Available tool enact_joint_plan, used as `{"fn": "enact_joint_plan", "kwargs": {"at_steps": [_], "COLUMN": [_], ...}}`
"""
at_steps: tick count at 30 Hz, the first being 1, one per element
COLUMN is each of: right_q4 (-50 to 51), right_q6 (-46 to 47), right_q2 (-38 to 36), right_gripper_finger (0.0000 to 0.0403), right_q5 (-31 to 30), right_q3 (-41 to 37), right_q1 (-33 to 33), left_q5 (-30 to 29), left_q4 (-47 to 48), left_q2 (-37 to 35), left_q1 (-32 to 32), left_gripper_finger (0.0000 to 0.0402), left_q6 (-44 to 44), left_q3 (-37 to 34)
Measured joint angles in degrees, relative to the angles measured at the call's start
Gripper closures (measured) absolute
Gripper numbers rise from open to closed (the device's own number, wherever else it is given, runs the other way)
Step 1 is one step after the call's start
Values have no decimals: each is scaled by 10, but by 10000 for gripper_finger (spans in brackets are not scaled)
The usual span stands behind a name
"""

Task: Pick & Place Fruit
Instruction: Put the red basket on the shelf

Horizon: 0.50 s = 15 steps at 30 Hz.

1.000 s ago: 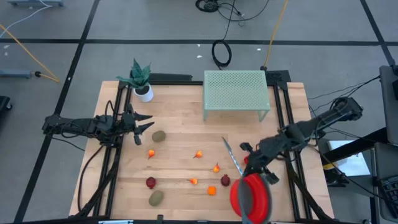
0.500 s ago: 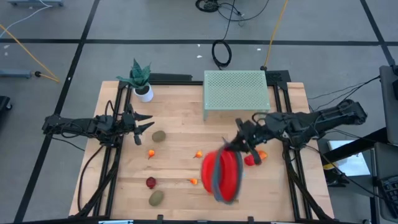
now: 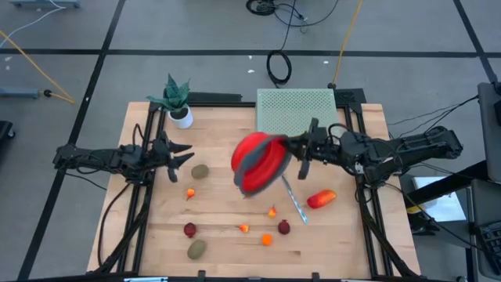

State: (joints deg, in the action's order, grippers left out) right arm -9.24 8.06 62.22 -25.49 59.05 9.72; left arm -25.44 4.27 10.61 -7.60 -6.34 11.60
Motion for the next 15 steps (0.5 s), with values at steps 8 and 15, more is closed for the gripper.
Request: {"fn": "enact_joint_plan", "kwargs": {"at_steps": [8, 15], "right_q4": [-5, -30], "right_q6": [-41, -93], "right_q2": [1, 7], "right_gripper_finger": [395, 395], "right_q5": [-153, -298], "right_q3": [0, 0], "right_q1": [0, 0], "left_q5": [0, 0], "left_q4": [-101, -149], "left_q2": [0, 3], "left_q1": [0, 0], "left_gripper_finger": [268, 268], "left_q6": [-96, -150], "left_q3": [0, 0]}}
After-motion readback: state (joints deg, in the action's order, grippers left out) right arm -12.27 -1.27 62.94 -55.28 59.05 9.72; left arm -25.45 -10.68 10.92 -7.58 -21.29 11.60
